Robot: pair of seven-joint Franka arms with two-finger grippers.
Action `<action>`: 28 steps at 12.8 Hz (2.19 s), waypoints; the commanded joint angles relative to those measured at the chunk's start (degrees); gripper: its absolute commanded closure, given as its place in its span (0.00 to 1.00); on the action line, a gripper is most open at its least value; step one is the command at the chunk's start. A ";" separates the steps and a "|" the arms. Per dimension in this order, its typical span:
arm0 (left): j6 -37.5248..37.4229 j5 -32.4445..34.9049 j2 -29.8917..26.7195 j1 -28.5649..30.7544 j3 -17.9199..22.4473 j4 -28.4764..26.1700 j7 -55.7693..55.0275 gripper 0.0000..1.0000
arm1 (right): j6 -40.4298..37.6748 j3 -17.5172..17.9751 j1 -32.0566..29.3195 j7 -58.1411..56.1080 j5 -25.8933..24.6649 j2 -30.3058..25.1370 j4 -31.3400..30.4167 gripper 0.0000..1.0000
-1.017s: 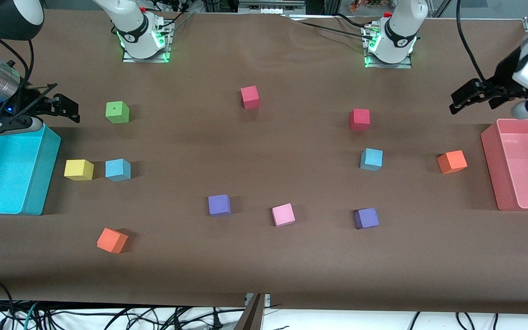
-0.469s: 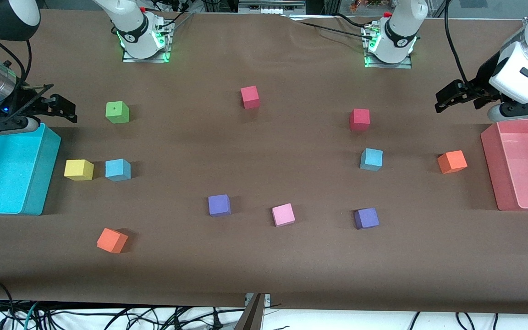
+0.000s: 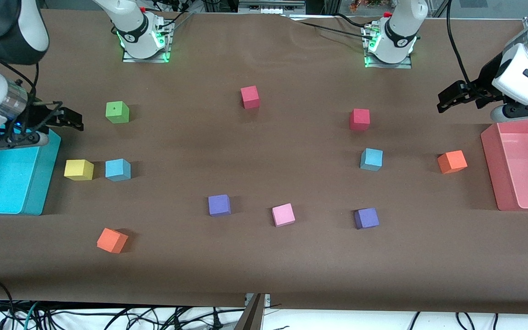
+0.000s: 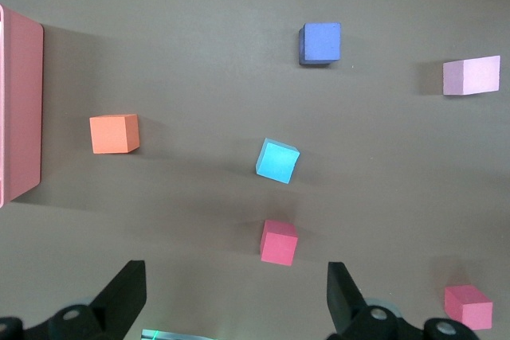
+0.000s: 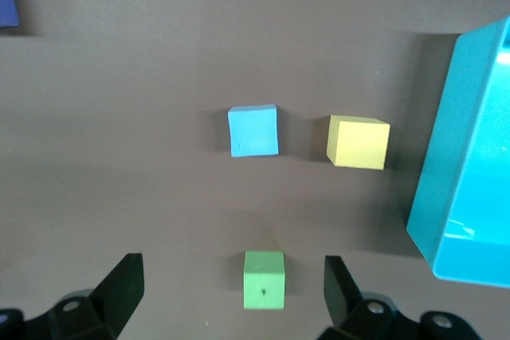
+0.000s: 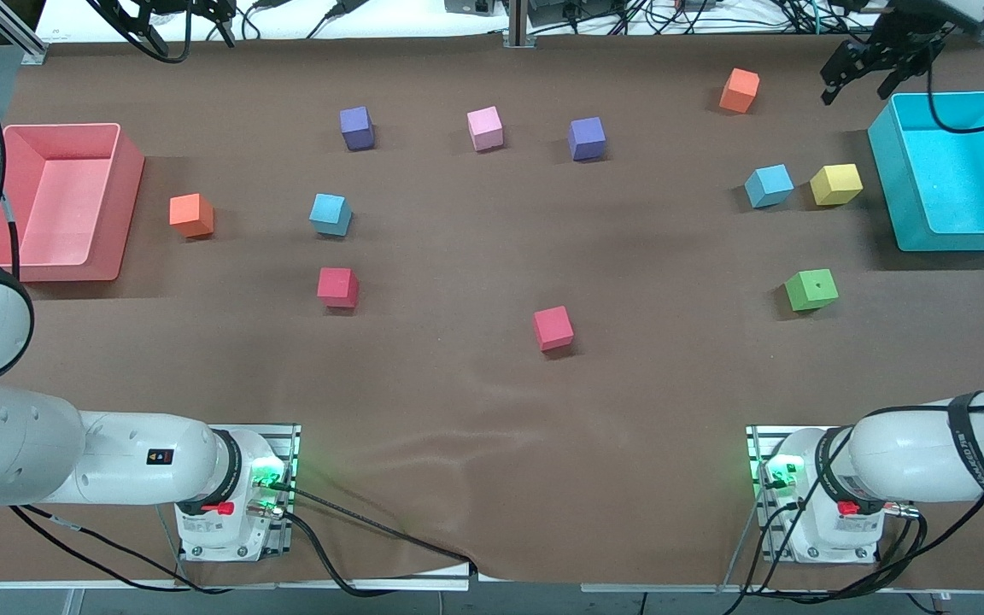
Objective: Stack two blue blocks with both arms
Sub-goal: 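Reach the right gripper to the light blue cube beside the yellow cube, then lower the right gripper and close it on the light blue cube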
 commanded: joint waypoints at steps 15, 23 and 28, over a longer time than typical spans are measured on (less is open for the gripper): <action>0.43 1.57 -0.87 0.87 -0.71 -2.81 4.36 0.00 | 43.45 0.21 0.15 -2.18 -0.79 18.40 -18.05 0.01; 0.17 1.57 -1.66 0.87 -0.71 -3.34 4.36 0.00 | 43.93 1.08 0.15 -2.00 -0.70 16.84 -17.44 0.67; -0.10 1.57 -1.66 0.87 -0.71 -3.77 4.27 0.00 | 26.37 6.08 0.15 7.11 -0.35 12.78 -11.21 0.67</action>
